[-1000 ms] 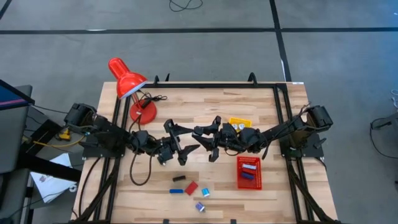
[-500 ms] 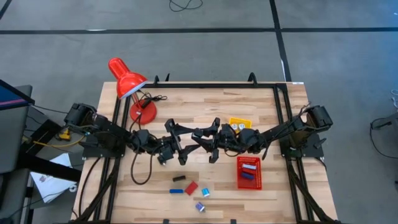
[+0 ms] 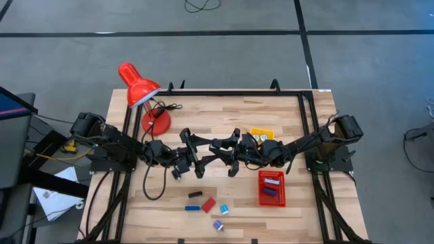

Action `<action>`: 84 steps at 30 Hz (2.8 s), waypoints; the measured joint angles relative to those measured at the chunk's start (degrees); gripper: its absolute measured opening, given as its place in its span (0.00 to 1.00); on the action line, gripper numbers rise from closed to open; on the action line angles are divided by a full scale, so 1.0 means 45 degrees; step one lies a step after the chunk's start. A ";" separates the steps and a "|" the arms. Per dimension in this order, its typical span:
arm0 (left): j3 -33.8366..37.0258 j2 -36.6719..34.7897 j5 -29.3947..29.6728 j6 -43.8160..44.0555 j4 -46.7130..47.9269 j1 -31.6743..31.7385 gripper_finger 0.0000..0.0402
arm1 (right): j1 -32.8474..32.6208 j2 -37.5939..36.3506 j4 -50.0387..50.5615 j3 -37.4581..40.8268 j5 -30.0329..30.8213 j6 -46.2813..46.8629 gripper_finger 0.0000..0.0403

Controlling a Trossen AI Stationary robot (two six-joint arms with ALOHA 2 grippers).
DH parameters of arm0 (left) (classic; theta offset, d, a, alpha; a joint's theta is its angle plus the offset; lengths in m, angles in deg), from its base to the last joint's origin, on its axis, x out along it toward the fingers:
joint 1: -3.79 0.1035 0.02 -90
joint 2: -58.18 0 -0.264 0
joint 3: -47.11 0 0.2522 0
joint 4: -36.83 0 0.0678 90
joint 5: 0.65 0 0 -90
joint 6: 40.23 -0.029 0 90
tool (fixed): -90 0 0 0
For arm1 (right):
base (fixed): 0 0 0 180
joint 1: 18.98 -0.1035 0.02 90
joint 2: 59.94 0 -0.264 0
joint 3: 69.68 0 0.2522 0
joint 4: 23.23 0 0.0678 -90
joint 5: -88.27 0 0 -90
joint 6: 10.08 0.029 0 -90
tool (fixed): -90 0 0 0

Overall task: Pick & Place Office items
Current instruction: Put the top black charger adapter into the yellow bin

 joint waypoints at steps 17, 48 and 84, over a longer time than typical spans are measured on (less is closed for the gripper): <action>-0.0015 0.0053 0.2574 -0.0557 0.0884 0.0012 0.67 | -0.0015 0.0053 -0.0180 -0.0019 -0.0162 0.0025 0.37; 0.0398 0.0000 0.2229 -0.1910 -0.0588 -0.1172 0.67 | 0.0170 0.0014 0.0004 -0.0010 -0.0072 -0.0171 0.37; 0.0355 0.0005 0.0907 -0.0901 -0.0559 -0.0520 0.55 | 0.0149 0.0004 0.0421 -0.0194 0.0015 -0.0028 0.37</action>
